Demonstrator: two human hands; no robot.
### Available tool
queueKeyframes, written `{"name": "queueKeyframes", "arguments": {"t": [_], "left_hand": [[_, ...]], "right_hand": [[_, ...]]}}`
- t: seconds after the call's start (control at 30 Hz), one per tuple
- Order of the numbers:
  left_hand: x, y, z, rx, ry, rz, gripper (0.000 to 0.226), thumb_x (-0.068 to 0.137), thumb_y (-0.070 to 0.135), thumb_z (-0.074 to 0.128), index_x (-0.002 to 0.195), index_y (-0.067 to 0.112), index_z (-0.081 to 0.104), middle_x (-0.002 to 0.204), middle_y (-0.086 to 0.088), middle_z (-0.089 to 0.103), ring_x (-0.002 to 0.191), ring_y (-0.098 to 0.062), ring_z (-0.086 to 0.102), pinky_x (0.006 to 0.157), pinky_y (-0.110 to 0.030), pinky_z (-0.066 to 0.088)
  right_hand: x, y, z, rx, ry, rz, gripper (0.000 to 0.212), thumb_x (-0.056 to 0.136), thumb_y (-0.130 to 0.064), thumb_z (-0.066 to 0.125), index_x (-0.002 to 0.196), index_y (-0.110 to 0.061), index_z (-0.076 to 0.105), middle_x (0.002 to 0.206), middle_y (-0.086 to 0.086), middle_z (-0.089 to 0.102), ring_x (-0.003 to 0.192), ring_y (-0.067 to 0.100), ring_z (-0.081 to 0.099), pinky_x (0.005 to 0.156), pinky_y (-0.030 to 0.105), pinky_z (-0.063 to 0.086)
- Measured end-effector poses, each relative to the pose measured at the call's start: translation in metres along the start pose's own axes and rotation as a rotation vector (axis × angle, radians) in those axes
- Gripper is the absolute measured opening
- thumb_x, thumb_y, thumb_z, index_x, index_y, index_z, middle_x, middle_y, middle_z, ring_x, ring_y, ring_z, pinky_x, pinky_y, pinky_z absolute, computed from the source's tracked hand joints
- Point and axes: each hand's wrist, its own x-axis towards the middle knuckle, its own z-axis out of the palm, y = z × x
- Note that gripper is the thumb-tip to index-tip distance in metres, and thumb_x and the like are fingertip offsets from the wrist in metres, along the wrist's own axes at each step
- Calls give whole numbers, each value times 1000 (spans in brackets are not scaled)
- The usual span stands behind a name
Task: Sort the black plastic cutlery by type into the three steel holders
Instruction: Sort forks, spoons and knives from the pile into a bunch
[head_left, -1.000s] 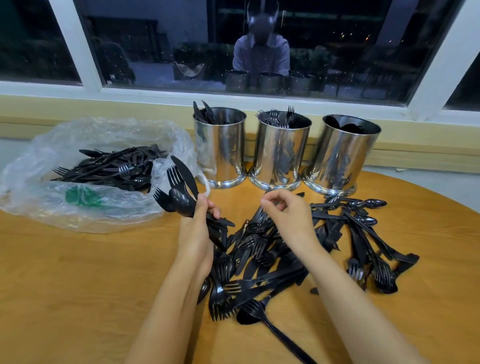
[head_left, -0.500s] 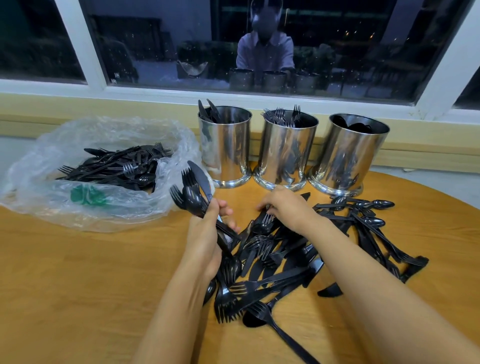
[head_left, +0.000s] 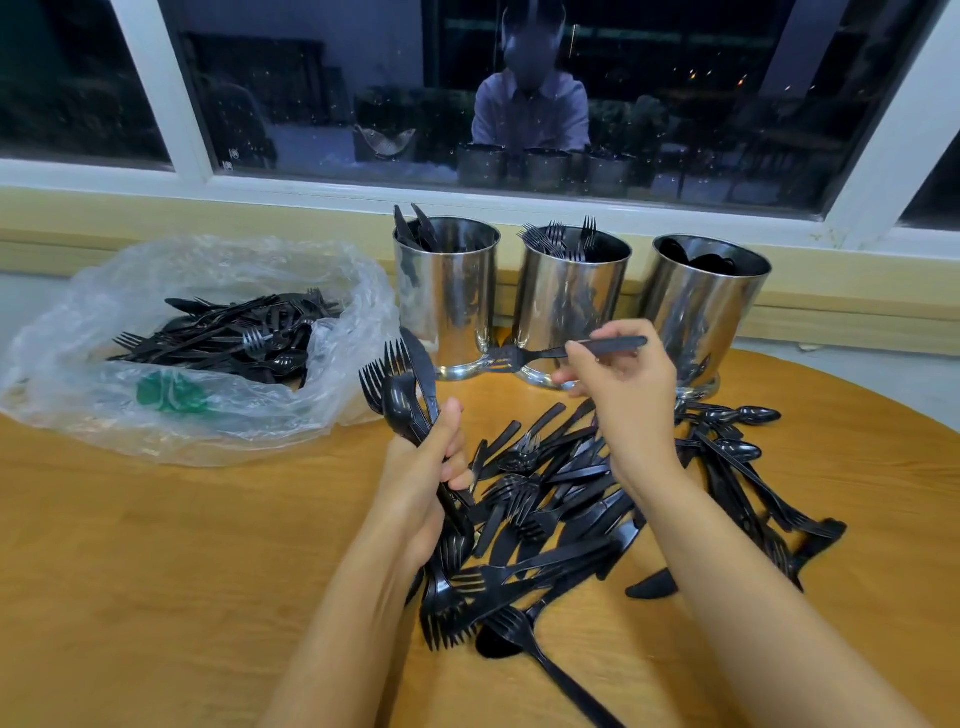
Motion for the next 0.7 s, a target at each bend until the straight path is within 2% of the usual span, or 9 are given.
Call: {"name": "queueKeyframes", "arguments": {"t": [0.07,0.17,0.27,0.37,0.47,0.53,0.6,0.7], "left_hand": [[-1,0,2,35,-15,-6,37,80,41,66,95,13,49,60,6,27,50,-7,21,44,-16,28],[-3,-1,4,73,-33,9,31,80,42,69,79,21,47,62,7,24,53,-10,17,46,-17,28],[-5,-2,6,82,-44,2,30,80,42,70,76,24,47,62,7,23,53,-10,17,47,-16,30],[-5,-3,7,86,-57,4,31,81,43,70,78,22,48,63,5,22,52,-9,20,49,-16,34],[-5,-5,7,80,-58,26,35,80,45,70,83,17,50,63,5,26,55,-9,24,52,-19,33],[-6,-6,8,101,-64,40,38,78,50,69,74,18,49,60,5,30,57,-11,28,61,-22,37],[-7,-6,9,142,-8,36,42,76,53,69,68,17,47,56,2,33,57,-13,33,71,-26,42],[-3,-7,9,139,126,31,33,90,42,64,78,13,53,63,3,46,59,-10,43,68,-29,41]], "right_hand": [[-17,-6,-1,233,9,163,5,94,-7,59,99,-6,58,88,19,69,74,24,72,64,26,56],[-35,-2,-2,453,-34,352,22,100,-15,48,107,-1,63,94,13,70,81,18,69,72,24,56],[-44,4,2,452,-31,449,21,97,-16,55,107,-4,68,80,0,64,74,8,62,72,19,54],[-50,7,8,469,-2,476,14,91,-6,60,104,-3,68,86,7,69,77,12,69,73,19,56],[-59,9,14,383,-39,476,12,88,-1,65,99,-1,67,89,12,71,83,18,72,75,20,57],[-64,10,19,278,-89,457,10,86,-2,68,96,-2,68,88,15,71,78,18,72,73,22,57],[-70,12,24,113,-159,402,8,86,-7,70,93,-5,69,79,8,72,69,10,69,64,20,55],[-75,18,28,-95,-287,279,4,84,-10,73,88,-10,73,70,-9,70,66,0,61,65,17,51]]}}
